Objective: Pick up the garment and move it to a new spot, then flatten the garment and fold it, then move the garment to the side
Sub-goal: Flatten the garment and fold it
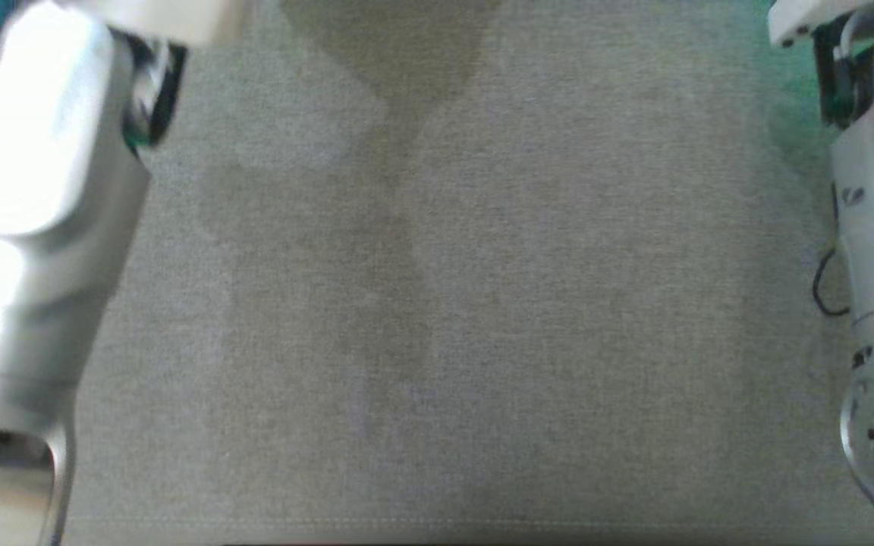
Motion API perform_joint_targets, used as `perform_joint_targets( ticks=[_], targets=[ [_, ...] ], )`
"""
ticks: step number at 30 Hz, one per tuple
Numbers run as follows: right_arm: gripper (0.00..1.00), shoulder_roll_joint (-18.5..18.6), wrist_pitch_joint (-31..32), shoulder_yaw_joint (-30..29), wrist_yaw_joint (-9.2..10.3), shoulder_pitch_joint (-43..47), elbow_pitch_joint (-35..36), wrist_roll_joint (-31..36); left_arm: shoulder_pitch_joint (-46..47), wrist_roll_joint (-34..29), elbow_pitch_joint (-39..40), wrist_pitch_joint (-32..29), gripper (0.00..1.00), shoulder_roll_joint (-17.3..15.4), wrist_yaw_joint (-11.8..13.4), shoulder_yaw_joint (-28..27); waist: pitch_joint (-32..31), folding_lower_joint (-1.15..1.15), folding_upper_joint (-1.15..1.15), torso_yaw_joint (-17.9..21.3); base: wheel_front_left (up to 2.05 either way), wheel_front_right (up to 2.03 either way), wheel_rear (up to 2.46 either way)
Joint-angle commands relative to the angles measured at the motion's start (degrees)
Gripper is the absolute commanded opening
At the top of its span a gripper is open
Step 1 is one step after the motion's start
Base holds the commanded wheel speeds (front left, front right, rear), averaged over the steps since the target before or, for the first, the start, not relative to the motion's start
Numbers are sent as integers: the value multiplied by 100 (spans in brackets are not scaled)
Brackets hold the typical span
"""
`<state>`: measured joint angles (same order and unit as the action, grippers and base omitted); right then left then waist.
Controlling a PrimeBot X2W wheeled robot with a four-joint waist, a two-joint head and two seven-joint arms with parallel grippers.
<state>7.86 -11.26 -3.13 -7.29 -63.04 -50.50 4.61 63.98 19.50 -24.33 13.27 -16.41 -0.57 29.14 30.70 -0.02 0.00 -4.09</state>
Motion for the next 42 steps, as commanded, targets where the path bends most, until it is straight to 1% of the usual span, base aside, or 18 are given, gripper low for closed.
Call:
perform_joint_targets(
  ticks=[1,5,9,15,20,21,24,25,26,31,33,35,38,40,42],
  targets=[
    [0,-108,-111,24,-20,38,136,10,99,33,230,55,0,-246,34,-191,55,2,0,-34,0,0,0],
    [0,-220,-309,48,-20,270,103,-118,-468,19,584,132,0,-418,75,-224,-21,2,0,47,0,0,0],
    [0,-311,-366,71,-20,717,424,-356,-1129,5,1202,160,0,-706,224,-390,-234,2,0,126,0,0,0],
    [0,-437,-372,116,-20,1794,1559,-802,-2310,-18,2247,169,0,-1134,530,-607,-707,2,0,193,0,0,0],
    [0,-486,-373,165,-20,2953,2373,-1054,-3379,19,2940,82,0,-1359,791,-598,-1239,2,0,207,0,0,0],
    [0,-486,-373,165,-20,2953,2373,-1054,-3379,19,2940,82,0,-1359,791,-598,-1239,2,0,207,0,0,0],
    [0,-494,-373,222,-20,3656,2750,-1235,-4048,80,3255,-48,0,-1407,990,-538,-1576,2,0,219,0,0,0],
    [0,-495,-373,257,-20,3879,2874,-1301,-4277,101,3343,-86,0,-1418,1091,-543,-1688,2,0,234,0,0,0],
    [0,-496,-373,309,-20,4310,3066,-1453,-4745,164,3509,-147,0,-1415,1284,-542,-1910,2,0,260,0,0,0],
    [0,-497,-277,394,-20,5298,3447,-1779,-5855,235,3850,-209,0,-1355,1712,-420,-2398,2,0,307,0,0,0],
    [0,-497,-205,384,-20,5648,3599,-1868,-6228,276,3944,-203,0,-1303,1838,-353,-2550,2,0,298,0,0,0],
    [0,-497,-124,364,-20,5953,3771,-1916,-6551,299,4008,-222,0,-1281,1912,-253,-2673,2,0,294,0,0,0],
    [0,-498,64,328,-20,6326,4060,-1906,-6907,310,4093,-254,0,-1322,1950,-130,-2776,2,0,295,0,0,0],
    [0,-498,240,301,-20,6507,4216,-1882,-7051,330,4150,-296,0,-1353,1936,-57,-2799,2,0,289,0,0,0],
    [0,-498,434,266,-20,6634,4300,-1859,-7117,355,4139,-337,0,-1398,1871,8,-2808,2,0,280,0,0,0]
  ],
)
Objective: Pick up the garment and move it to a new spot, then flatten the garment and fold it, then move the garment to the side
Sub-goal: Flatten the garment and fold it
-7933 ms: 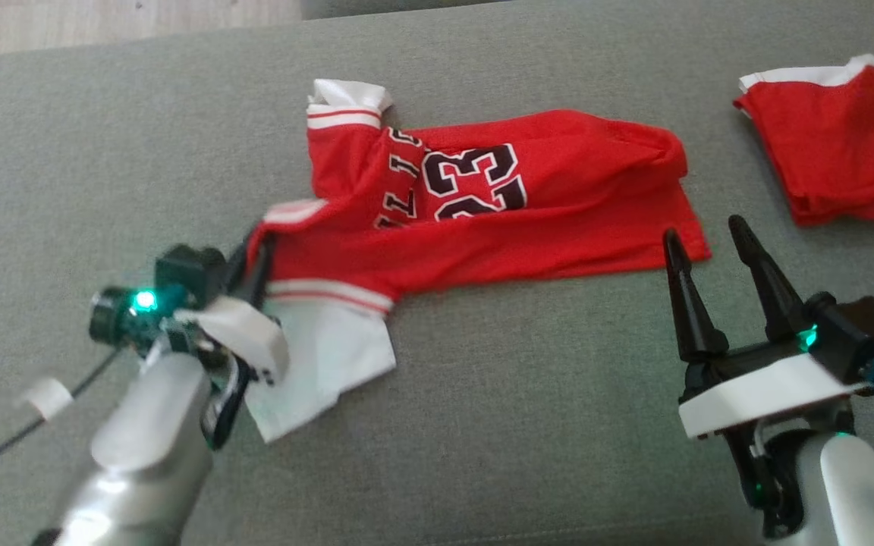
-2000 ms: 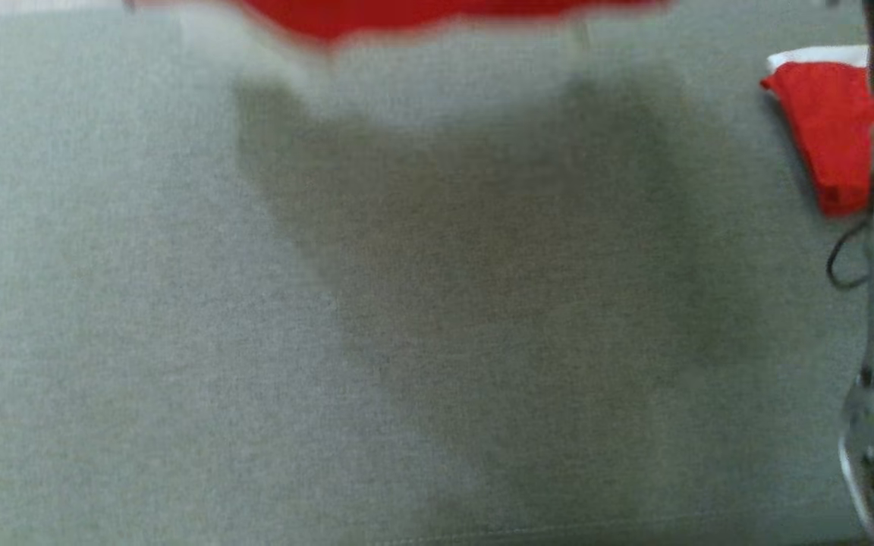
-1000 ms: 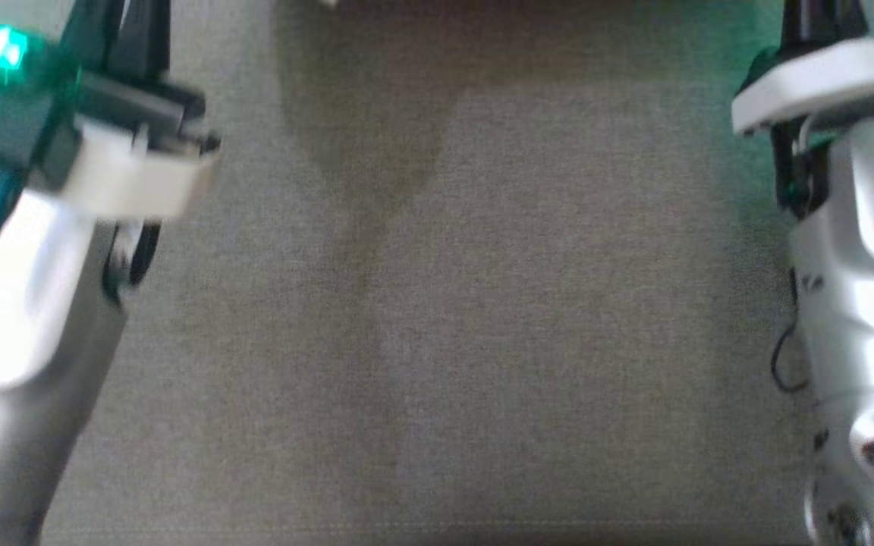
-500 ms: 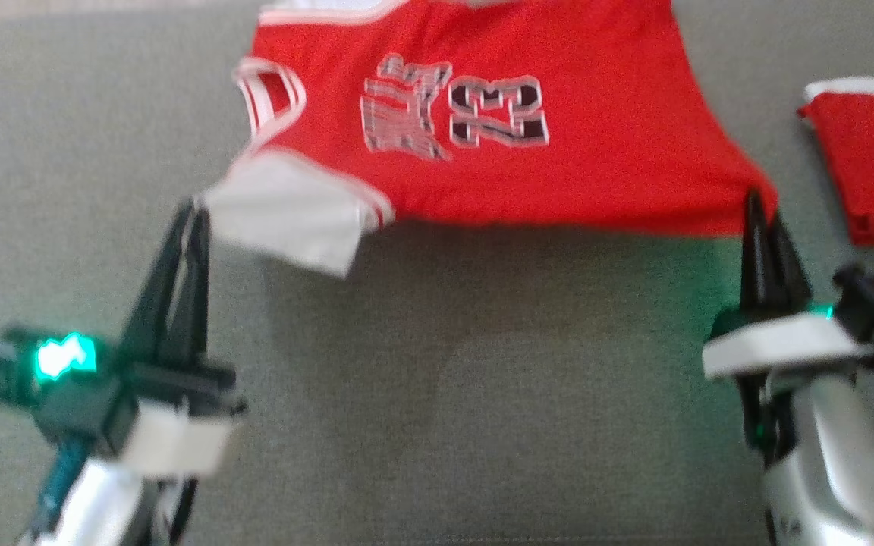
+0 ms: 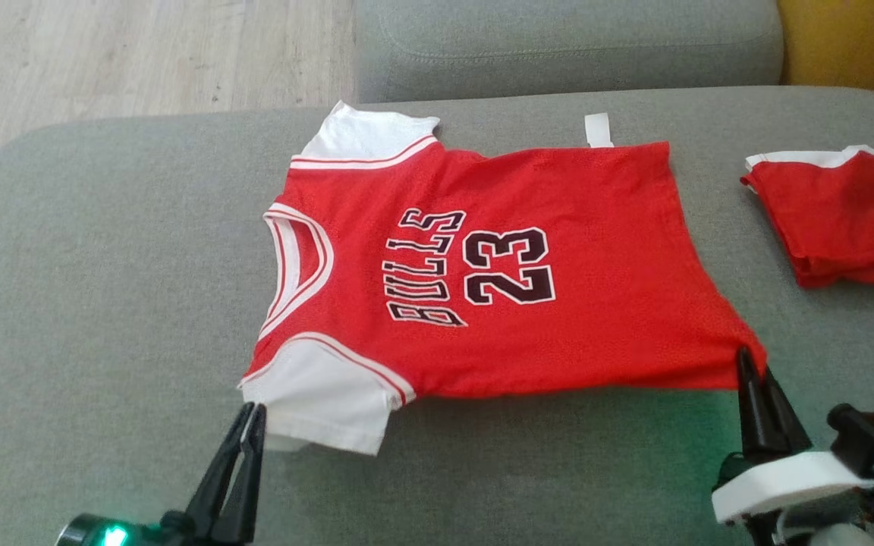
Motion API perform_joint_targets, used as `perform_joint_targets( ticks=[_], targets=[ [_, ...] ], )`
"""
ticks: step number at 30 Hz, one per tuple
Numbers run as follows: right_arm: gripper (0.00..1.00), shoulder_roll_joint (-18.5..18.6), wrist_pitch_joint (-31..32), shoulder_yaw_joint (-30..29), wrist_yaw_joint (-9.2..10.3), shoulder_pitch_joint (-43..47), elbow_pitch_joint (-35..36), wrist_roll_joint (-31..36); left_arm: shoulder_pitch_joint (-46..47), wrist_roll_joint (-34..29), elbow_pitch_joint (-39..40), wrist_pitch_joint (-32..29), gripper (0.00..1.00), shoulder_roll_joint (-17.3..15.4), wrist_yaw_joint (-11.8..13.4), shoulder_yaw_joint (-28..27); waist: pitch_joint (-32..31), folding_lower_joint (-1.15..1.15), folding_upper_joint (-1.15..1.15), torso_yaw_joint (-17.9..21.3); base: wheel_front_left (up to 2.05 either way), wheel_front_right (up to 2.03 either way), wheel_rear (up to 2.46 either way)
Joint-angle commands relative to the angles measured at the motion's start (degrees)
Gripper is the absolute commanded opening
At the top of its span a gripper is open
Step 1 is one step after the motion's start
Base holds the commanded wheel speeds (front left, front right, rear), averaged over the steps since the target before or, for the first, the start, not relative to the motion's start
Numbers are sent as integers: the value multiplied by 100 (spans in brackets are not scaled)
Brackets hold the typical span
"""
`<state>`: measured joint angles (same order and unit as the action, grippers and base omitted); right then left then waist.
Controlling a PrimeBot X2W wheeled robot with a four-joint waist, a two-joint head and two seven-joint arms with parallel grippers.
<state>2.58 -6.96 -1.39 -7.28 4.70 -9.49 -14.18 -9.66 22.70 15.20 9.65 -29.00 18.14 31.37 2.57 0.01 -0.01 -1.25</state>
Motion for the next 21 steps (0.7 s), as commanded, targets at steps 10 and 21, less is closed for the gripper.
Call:
perform_joint_targets(
  ticks=[10,21],
  targets=[
    [0,31,460,33,-21,-259,-298,-170,801,176,-710,-82,0,-55,-675,148,128,-1,1,-70,0,0,0],
    [0,30,370,86,-21,-1276,-727,-193,2585,135,-1839,-253,0,103,-1304,89,496,-1,1,72,0,0,0]
  ],
)
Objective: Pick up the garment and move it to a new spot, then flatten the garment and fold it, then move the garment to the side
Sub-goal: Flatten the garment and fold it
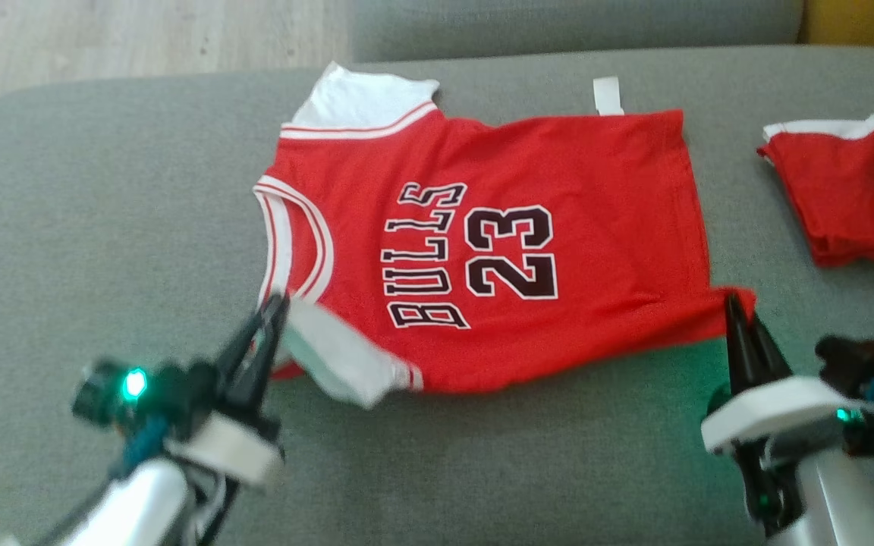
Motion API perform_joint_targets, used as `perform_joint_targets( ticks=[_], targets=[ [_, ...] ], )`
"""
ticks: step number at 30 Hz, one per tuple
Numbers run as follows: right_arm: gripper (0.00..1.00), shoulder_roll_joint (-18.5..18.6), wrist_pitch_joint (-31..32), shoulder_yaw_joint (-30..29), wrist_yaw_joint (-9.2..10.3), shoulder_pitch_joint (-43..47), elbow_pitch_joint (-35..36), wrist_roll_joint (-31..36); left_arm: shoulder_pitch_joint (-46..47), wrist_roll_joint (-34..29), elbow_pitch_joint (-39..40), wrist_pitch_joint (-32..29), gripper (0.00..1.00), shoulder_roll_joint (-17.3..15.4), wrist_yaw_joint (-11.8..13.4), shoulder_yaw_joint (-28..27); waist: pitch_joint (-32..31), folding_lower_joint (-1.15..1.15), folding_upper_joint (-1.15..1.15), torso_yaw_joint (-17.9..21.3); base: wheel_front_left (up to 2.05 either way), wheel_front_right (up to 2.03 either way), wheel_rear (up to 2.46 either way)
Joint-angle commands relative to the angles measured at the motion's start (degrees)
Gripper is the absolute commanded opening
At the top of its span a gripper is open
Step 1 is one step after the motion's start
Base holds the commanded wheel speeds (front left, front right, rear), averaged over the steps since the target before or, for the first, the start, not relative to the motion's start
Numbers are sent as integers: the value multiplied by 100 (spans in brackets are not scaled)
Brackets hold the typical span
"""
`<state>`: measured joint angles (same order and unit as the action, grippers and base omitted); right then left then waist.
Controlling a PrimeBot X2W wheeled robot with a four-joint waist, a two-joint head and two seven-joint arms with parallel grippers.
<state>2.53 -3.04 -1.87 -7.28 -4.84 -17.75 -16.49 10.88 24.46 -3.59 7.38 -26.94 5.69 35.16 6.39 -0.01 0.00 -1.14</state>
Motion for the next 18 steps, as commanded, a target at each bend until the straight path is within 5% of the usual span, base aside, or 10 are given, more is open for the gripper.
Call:
perform_joint_targets(
  ticks=[1,18],
  targets=[
    [0,35,-23,135,-21,-321,100,38,531,-40,40,-26,0,-103,-58,-290,114,1,0,60,0,0,0],
    [0,35,-166,331,-21,-1842,-1106,-61,2398,-61,-1620,202,0,-11,-430,-590,804,1,0,372,0,0,0]
  ],
)
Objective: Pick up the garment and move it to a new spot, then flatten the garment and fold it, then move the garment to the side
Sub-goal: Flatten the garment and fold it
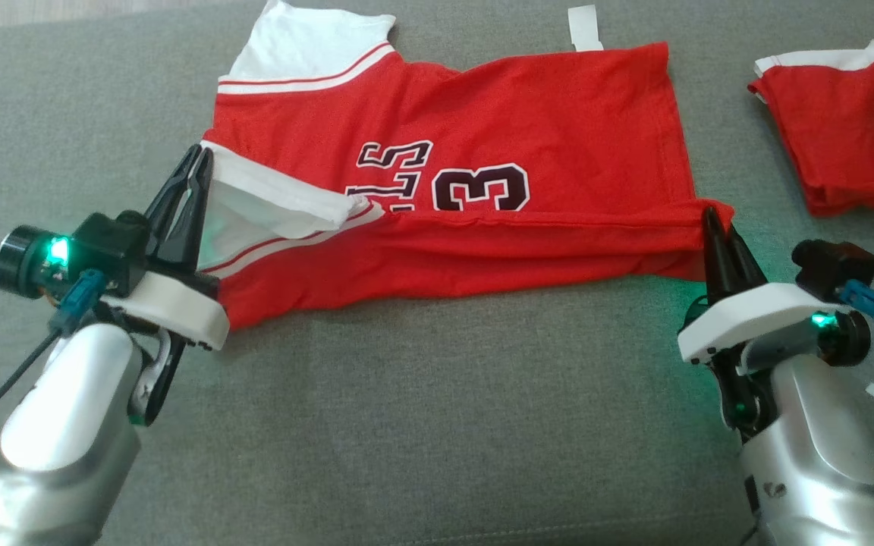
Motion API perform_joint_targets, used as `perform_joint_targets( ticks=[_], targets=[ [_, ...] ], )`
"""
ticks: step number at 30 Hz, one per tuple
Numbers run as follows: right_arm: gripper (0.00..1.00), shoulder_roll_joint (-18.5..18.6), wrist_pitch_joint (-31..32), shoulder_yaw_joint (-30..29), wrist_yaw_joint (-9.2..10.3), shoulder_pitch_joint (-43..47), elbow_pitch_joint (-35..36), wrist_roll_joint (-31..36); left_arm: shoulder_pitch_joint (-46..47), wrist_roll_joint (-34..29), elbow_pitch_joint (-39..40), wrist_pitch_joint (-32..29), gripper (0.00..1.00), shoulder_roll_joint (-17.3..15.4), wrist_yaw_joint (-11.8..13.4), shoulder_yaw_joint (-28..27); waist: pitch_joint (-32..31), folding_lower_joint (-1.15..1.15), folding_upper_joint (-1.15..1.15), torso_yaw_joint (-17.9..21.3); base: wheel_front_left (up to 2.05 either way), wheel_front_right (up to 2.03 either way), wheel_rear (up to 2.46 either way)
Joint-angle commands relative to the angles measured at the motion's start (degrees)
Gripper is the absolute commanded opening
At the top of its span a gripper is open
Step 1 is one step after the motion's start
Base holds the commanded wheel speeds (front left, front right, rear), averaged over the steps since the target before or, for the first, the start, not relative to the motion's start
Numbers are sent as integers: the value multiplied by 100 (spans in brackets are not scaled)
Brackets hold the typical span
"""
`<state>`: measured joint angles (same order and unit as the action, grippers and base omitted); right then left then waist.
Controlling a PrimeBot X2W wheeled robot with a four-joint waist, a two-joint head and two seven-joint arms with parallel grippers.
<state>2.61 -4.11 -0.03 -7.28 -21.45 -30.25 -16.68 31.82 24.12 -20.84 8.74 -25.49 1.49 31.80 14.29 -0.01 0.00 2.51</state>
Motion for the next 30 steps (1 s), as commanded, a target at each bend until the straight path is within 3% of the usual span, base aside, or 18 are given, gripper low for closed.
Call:
perform_joint_targets(
  ticks=[1,2,3,4,5,6,7,8,9,10,16,24,30],
  targets=[
    [0,27,-80,168,-21,-232,78,-49,333,-26,38,86,0,-139,-23,-244,30,1,0,8,0,0,0],
    [0,27,-103,196,-21,-282,17,-63,364,-27,-22,107,0,-120,-30,-235,44,1,0,8,0,0,0],
    [8,27,-123,236,-21,-329,-39,-78,392,-25,-80,129,0,-98,-23,-236,56,1,0,4,0,0,0],
    [38,27,-147,287,-21,-381,-86,-97,420,-18,-140,162,0,-77,-8,-248,67,1,0,1,0,0,0],
    [96,27,-192,340,-21,-435,-118,-123,449,-14,-191,216,0,-55,19,-271,76,1,0,-2,0,0,0],
    [100,27,-241,395,-21,-486,-143,-159,473,-11,-238,275,0,-30,58,-303,82,1,0,-6,0,0,0],
    [100,27,-286,432,-21,-530,-172,-203,491,-13,-284,319,16,-8,78,-317,84,1,0,-9,0,0,0],
    [100,27,-332,469,-21,-572,-193,-231,505,-15,-328,352,44,8,78,-317,84,1,0,-14,0,0,0],
    [100,27,-377,484,-21,-603,-215,-256,512,-10,-365,382,93,27,76,-320,83,1,0,-21,0,0,0],
    [100,27,-414,492,-21,-624,-241,-271,511,-5,-394,411,100,47,73,-321,77,1,0,-30,0,0,0],
    [100,27,-664,276,-21,-531,-192,-127,349,31,-270,557,100,152,101,-373,-13,1,0,-112,0,0,0],
    [100,27,-652,-100,-21,145,532,433,-584,233,599,612,100,159,395,-632,-256,1,0,-218,0,0,0],
    [100,27,-380,-235,-21,645,1023,550,-1346,551,970,169,100,175,570,-590,-379,1,0,-323,0,0,0]
  ],
)
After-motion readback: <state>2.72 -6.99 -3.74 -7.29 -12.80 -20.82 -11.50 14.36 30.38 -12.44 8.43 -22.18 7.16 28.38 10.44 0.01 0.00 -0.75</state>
